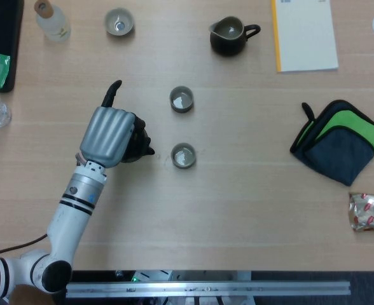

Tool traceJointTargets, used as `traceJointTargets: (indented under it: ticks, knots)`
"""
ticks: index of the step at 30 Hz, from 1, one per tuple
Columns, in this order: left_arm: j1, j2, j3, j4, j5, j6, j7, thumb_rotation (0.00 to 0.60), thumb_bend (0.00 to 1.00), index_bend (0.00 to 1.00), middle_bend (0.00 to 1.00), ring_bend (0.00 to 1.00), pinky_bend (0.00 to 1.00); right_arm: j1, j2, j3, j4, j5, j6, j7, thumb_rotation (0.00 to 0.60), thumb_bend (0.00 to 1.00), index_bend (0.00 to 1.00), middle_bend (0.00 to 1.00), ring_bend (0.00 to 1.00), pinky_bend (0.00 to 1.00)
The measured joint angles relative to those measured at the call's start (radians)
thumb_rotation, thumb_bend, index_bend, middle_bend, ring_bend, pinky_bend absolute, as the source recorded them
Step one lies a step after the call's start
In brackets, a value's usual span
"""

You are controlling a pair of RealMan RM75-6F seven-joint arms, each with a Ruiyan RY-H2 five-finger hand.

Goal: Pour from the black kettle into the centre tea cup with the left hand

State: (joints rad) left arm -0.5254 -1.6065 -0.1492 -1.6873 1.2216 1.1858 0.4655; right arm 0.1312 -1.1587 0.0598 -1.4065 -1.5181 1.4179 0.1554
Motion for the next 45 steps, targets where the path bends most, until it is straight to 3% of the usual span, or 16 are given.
traceJointTargets:
  ticks: [21,45]
  knots:
    - [-0.075,-0.107,-0.052,0.073,-0.116,-0.008,0.111,0.594,0.32,0.89,1.0,0.81,0.0,0.009,-0.008,-0.001,0.016,0.005,-0.012,0.012,0.6,0.06,0.09,0.22,0.11,0.2]
    - [-0.098,-0.187,-0.02,0.167,-0.015,0.05,0.116,0.597,0.32,0.89,1.0,0.81,0.0,0.006,0.0,0.004,0.022,0.03,-0.022,0.02,0.6,0.06,0.09,0.22,0.11,0.2]
